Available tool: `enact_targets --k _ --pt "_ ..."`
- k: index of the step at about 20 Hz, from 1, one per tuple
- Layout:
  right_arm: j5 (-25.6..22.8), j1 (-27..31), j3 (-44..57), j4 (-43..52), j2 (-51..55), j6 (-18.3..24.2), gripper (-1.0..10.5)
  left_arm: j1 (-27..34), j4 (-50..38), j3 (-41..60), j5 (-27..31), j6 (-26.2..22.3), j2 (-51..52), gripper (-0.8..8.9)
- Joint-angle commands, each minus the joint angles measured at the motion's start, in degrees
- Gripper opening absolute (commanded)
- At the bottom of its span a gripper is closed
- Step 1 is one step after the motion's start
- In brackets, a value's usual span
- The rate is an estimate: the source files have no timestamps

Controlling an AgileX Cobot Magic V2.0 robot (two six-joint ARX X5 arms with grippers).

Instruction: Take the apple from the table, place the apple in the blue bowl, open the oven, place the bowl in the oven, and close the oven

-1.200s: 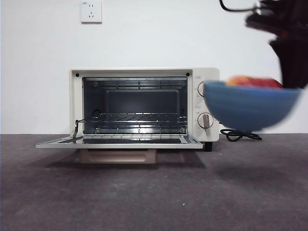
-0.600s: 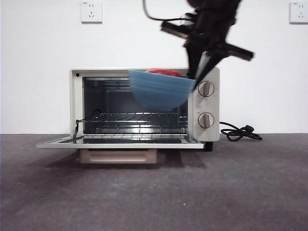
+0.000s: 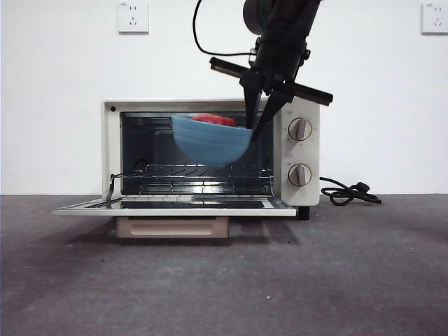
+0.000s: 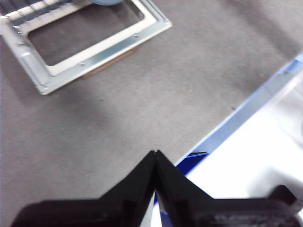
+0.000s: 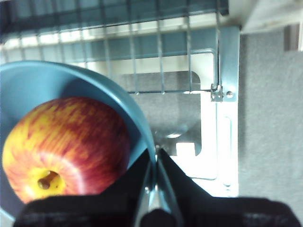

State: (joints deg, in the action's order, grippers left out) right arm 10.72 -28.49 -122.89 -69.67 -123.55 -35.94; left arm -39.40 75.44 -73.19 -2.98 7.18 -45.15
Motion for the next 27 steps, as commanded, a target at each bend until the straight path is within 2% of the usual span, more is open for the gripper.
enact_targets --k 1,4,10,13,24,27 --pt "-0.28 0.44 -0.26 1.4 -1.25 -3.82 -0.2 -0.09 0.04 -0.22 3.28 0.83 0.66 -0.06" --pt "-0.52 0.98 -0.31 4.22 -1.25 -7.34 -0.2 -0.09 0.04 -0.22 4.63 0.81 1.31 -0.06" --pt "-2.38 2.36 -0.26 3.98 -1.25 -11.06 -0.2 -0.07 0.04 -0.22 4.5 0.81 2.16 -0.06" --pt "-4.85 2.36 -0.22 3.37 -1.36 -11.02 -0.2 -0.07 0.04 -0.22 4.5 0.81 2.19 -0.06" --pt "-5.6 2.32 -0.22 5.25 -2.99 -10.21 -0.1 -0.07 0.04 -0.22 4.5 0.83 2.21 -0.06" --pt "-5.57 2.32 -0.22 5.7 -2.99 -10.03 0.8 -0.07 0.04 -0.22 4.5 0.81 2.21 -0.06"
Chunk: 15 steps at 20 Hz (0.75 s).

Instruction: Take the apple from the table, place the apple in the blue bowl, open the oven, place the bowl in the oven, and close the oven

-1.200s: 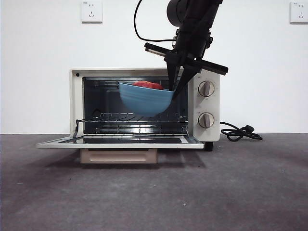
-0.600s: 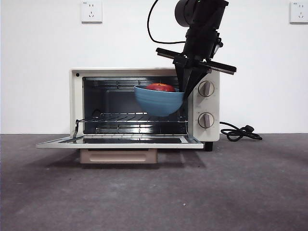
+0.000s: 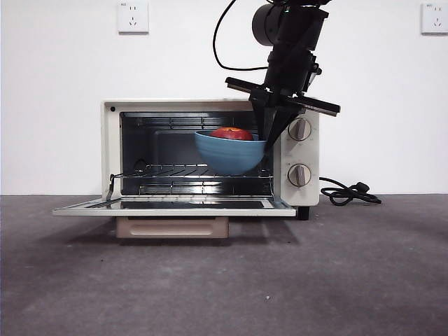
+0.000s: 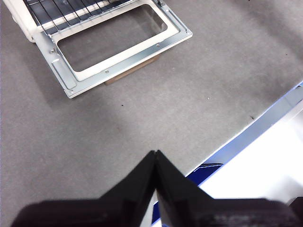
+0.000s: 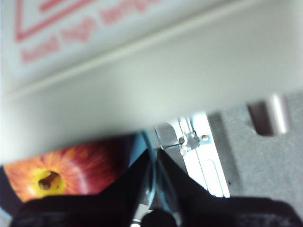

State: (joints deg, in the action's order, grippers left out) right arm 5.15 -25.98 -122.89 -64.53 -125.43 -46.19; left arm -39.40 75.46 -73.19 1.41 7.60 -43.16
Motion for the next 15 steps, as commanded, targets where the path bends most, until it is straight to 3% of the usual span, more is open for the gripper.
enact_targets --k 1,9,15 --pt "-0.02 -0.2 -0.22 0.46 -1.11 0.26 1.1 -0.07 0.02 -0.22 0.11 0.39 0.22 -0.06" --pt "-5.46 -0.31 -0.31 0.57 -1.05 5.6 1.3 -0.07 0.02 -0.22 0.09 0.39 0.22 -0.06" --pt "-6.75 -0.33 -0.35 2.14 -1.03 9.6 1.3 -0.07 0.02 -0.22 0.11 0.39 0.22 -0.06"
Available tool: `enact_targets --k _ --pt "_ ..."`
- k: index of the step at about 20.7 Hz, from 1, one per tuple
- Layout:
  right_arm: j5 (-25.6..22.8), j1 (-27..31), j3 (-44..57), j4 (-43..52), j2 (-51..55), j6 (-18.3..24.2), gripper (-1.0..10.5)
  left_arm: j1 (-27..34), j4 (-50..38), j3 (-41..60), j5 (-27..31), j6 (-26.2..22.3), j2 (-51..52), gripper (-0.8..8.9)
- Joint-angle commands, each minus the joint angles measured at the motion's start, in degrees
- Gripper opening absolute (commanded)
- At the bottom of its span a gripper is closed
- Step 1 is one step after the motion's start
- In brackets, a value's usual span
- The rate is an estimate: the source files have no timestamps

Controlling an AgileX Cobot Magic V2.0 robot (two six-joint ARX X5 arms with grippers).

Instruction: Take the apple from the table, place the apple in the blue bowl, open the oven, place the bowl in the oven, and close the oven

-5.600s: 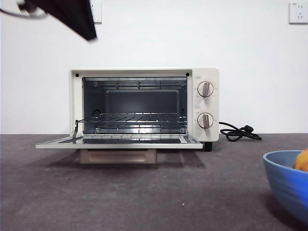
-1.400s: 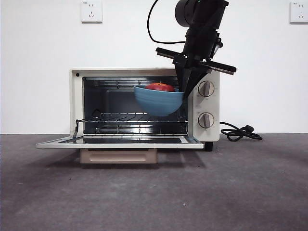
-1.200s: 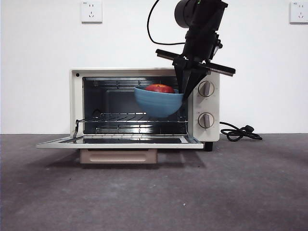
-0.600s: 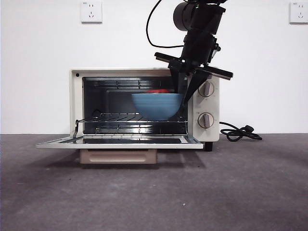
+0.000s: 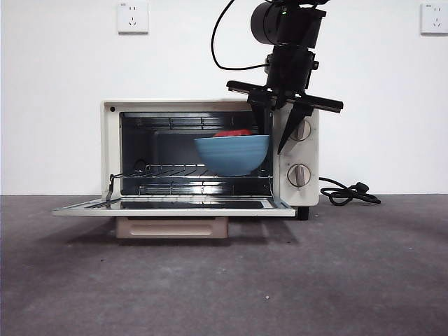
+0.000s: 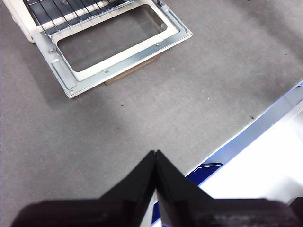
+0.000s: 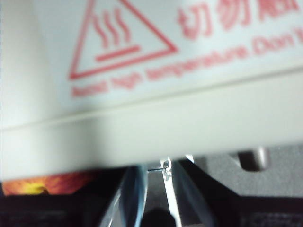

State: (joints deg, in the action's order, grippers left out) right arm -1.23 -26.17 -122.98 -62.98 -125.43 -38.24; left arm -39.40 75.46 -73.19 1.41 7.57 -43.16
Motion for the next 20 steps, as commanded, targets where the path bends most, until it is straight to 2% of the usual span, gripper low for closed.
enact_targets --k 1,20 --pt "-0.48 -0.17 -0.28 0.87 -1.03 2.05 1.3 -0.07 0.02 -0.22 0.11 0.42 0.22 -0.06" --pt "-4.79 -2.12 -0.31 3.28 2.27 5.46 1.3 -0.07 0.02 -0.22 0.74 -0.09 0.2 -0.06"
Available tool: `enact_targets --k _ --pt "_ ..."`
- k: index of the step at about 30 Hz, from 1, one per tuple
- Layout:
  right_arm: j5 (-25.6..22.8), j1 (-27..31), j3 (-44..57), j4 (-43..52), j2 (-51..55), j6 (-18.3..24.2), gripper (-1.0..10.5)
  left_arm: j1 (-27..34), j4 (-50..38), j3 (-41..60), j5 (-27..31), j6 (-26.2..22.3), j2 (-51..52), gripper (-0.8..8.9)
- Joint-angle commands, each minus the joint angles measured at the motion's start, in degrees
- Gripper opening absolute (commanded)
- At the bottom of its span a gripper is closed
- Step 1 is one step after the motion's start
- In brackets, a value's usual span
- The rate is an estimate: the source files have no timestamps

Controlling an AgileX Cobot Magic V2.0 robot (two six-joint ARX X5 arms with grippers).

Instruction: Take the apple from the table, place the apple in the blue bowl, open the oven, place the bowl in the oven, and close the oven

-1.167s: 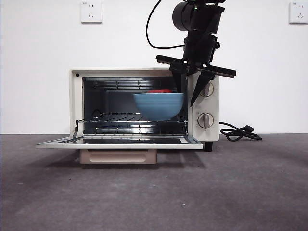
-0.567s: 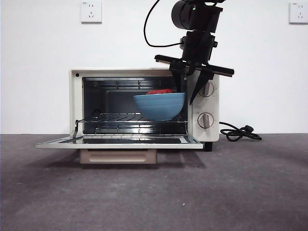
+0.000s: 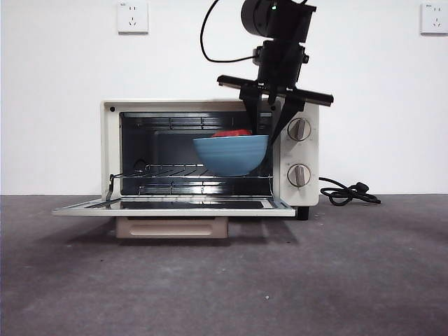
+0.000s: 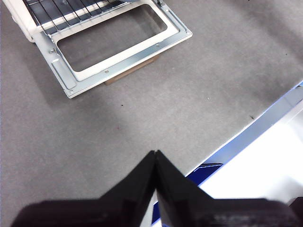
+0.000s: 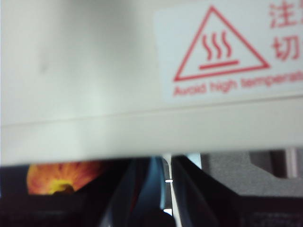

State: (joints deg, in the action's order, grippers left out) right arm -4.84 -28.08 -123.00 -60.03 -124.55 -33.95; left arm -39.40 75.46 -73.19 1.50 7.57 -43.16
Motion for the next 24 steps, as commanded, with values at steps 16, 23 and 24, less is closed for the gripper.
enact_targets --k 16,23,24 --pt "-2.36 -1.92 -0.28 0.22 14.1 9.31 1.3 -0.02 0.0 -0.22 11.13 -0.09 -0.74 -0.05" --pt "-2.43 -5.05 -0.28 -5.4 23.65 18.8 1.2 0.02 -1.09 -0.22 17.62 -1.92 -3.85 -0.08" --pt "-2.4 -5.42 -0.28 -6.1 24.87 19.78 1.2 0.13 -1.64 -0.22 17.62 -2.49 -4.31 -0.08"
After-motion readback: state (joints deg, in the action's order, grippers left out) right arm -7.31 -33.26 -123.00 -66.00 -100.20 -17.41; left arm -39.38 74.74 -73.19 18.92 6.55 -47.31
